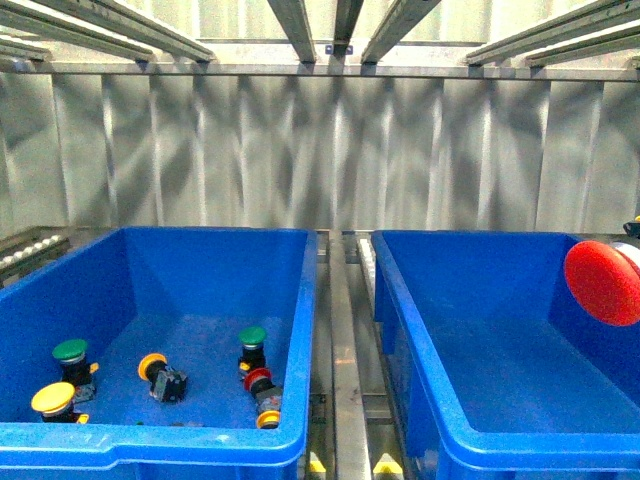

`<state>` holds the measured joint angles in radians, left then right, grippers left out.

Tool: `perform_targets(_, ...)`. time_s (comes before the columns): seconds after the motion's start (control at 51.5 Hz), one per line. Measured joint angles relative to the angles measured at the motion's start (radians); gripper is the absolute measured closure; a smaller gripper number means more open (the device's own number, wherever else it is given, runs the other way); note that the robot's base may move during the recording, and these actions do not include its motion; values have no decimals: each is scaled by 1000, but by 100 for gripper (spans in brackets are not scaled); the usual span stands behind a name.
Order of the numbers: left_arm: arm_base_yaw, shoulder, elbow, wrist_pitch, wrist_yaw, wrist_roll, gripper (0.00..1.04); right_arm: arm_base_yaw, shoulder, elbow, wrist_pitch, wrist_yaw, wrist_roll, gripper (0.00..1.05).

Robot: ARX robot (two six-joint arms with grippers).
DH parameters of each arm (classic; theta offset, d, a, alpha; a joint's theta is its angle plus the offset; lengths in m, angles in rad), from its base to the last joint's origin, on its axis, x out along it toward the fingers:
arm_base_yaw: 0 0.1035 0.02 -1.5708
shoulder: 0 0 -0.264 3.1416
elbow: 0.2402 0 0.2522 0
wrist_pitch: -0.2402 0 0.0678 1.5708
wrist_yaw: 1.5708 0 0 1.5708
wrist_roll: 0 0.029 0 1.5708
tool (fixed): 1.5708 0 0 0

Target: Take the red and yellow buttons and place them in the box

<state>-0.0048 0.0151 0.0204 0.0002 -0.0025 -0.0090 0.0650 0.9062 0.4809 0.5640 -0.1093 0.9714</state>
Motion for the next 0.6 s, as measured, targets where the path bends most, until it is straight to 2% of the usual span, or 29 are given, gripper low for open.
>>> perform_targets(0.35,0,0,0,0,0,0,7,-7,-23,-14,-14,14,-26,62)
perform_targets(0.602,0,0,0,0,0,2,8,15,-50,-21,-26,20,-53,62)
